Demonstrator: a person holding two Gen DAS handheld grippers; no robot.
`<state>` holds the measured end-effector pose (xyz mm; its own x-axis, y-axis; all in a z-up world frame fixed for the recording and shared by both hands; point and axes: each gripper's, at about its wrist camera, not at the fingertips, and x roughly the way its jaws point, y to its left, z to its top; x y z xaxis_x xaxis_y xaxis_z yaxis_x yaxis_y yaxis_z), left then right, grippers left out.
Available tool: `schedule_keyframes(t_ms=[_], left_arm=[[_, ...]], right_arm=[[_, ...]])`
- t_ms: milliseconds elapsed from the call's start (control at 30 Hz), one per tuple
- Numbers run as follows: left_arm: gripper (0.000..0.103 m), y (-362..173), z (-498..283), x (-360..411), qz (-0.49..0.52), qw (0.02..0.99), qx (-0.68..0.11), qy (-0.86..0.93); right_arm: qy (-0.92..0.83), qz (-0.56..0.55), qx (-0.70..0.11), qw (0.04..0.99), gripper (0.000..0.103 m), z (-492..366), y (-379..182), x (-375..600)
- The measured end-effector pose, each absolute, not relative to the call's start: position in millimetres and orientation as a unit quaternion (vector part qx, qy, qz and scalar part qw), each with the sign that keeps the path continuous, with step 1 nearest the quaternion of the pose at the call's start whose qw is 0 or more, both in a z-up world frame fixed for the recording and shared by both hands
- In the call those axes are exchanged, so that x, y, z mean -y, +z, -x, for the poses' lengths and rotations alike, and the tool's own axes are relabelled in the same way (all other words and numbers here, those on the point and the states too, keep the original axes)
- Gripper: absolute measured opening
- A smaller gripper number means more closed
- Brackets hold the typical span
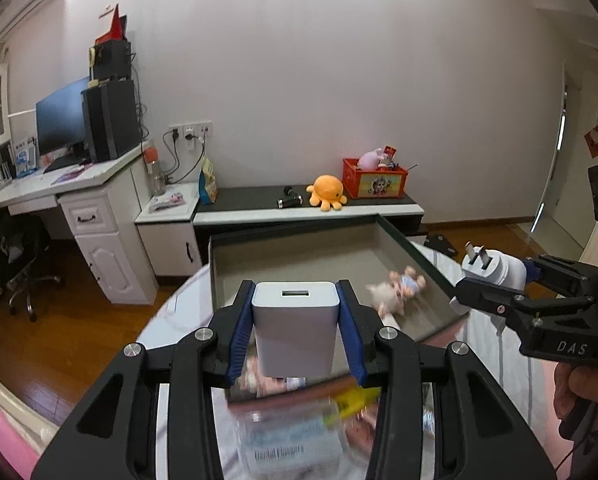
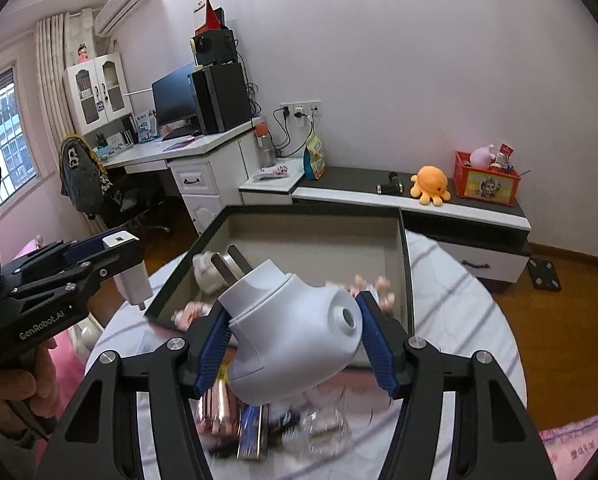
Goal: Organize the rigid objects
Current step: 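Carry the charger and foam cup into the pink box and open both grippers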
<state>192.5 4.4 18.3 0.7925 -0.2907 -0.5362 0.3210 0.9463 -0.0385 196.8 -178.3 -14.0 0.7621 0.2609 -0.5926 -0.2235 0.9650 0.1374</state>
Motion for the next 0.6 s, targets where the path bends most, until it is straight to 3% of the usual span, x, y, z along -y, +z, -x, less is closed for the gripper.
schedule_keyframes(t_ms=[267, 600], left_arm=[[0.04, 15, -264, 22, -0.025, 0.945, -0.288, -0.155], [0.041, -33, -335, 51, -0.022, 0.92, -0.364, -0.144]], right_arm=[[0.126, -0.029, -0.333, 0.934, 0.062, -268, -16, 182], [0.103, -0.039, -0.417, 0.902, 0.062, -351, -71, 184]])
